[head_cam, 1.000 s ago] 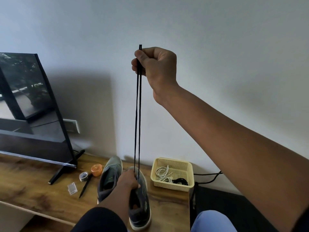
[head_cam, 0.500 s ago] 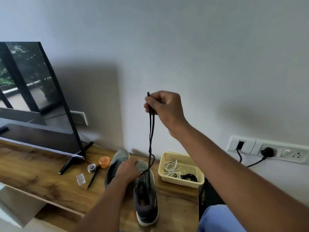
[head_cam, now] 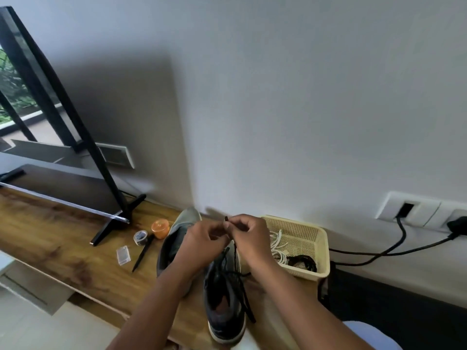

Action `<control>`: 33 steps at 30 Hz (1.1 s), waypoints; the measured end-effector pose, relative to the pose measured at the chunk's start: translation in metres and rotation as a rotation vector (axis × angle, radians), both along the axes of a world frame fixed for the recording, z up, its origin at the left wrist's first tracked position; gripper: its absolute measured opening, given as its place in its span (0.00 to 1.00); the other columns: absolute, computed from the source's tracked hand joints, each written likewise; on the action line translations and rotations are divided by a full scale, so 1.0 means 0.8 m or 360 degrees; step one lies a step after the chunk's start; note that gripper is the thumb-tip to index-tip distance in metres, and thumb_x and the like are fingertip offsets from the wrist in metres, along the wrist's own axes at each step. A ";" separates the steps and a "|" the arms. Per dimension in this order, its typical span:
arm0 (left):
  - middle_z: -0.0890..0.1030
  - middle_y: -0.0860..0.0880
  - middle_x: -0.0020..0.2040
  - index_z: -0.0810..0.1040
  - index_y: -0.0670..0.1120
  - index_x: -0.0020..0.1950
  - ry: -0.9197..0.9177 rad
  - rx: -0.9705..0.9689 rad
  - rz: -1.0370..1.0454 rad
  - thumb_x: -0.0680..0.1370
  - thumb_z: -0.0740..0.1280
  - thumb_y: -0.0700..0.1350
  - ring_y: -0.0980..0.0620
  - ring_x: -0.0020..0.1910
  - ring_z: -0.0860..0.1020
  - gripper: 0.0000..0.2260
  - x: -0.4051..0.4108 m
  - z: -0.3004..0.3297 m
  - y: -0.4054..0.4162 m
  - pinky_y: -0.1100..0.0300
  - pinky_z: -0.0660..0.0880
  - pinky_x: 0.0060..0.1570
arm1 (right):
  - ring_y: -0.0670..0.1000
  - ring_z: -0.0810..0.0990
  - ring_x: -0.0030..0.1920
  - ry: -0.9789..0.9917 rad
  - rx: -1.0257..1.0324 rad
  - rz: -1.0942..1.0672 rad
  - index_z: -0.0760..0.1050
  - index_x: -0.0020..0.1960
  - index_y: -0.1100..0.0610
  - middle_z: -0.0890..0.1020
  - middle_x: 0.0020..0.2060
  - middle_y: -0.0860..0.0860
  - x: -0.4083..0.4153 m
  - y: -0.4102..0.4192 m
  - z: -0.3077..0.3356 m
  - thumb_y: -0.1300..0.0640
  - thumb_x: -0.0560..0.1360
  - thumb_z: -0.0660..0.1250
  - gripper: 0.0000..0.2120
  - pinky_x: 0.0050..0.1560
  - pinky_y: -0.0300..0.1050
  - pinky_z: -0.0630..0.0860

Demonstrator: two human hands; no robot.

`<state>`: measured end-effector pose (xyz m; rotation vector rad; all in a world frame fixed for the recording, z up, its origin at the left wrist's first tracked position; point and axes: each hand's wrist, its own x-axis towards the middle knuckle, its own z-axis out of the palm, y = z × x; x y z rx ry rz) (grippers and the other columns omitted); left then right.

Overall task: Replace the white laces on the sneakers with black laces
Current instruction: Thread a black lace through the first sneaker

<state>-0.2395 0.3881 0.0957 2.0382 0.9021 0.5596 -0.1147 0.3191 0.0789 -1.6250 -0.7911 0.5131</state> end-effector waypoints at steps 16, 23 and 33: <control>0.87 0.50 0.34 0.86 0.48 0.39 0.0261 -0.0243 0.0250 0.76 0.78 0.42 0.49 0.36 0.87 0.06 0.016 -0.018 0.026 0.51 0.86 0.45 | 0.37 0.83 0.38 -0.0167 -0.0106 -0.0170 0.82 0.34 0.40 0.84 0.33 0.34 0.032 0.021 -0.008 0.54 0.74 0.79 0.13 0.44 0.41 0.80; 0.89 0.45 0.46 0.87 0.46 0.53 0.0615 -0.0682 -0.0582 0.76 0.67 0.28 0.47 0.42 0.88 0.16 0.025 -0.018 -0.002 0.57 0.84 0.41 | 0.49 0.84 0.33 -0.0070 -0.0029 -0.0110 0.84 0.39 0.49 0.85 0.33 0.46 0.045 0.020 0.002 0.56 0.76 0.75 0.08 0.46 0.51 0.83; 0.85 0.52 0.31 0.88 0.47 0.38 0.0853 -0.0112 0.0342 0.78 0.74 0.47 0.54 0.34 0.86 0.10 -0.022 -0.022 0.037 0.53 0.85 0.48 | 0.45 0.84 0.46 -0.0633 -0.0558 0.0378 0.88 0.51 0.51 0.88 0.47 0.48 0.030 0.026 -0.034 0.58 0.75 0.77 0.07 0.46 0.36 0.73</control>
